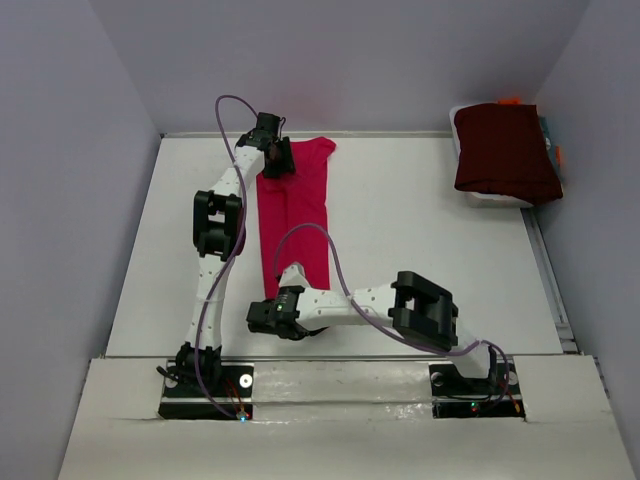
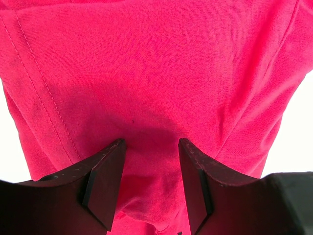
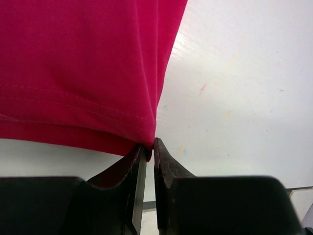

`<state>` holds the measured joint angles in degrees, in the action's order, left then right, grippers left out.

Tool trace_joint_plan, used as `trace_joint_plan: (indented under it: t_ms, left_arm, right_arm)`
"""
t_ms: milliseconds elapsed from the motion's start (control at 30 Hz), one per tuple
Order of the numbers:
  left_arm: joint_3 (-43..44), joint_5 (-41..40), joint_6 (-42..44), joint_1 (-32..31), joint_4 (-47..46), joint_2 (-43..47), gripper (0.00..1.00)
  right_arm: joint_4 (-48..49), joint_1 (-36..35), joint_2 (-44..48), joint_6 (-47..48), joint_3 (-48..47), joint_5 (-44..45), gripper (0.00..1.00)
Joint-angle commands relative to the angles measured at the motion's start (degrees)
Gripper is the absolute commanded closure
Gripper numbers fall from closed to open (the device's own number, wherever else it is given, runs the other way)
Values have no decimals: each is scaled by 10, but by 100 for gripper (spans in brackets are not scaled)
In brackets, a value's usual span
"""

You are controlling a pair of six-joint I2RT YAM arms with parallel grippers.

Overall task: Fold and stack the t-shirts
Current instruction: Rotate the tshirt 95 degrees

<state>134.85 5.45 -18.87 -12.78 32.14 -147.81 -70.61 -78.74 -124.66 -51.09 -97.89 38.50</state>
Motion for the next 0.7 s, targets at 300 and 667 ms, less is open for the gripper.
trace_joint_plan:
  t_ms: [300,667]
  left_arm:
    - [5,-25,14,6,50,-27,39]
    - [5,-24,13,6,49,-27,39]
  right_arm:
    - [-11,-14,47,-59,48,-11,83]
    - [-10,-26,63,-89,60,-12,82]
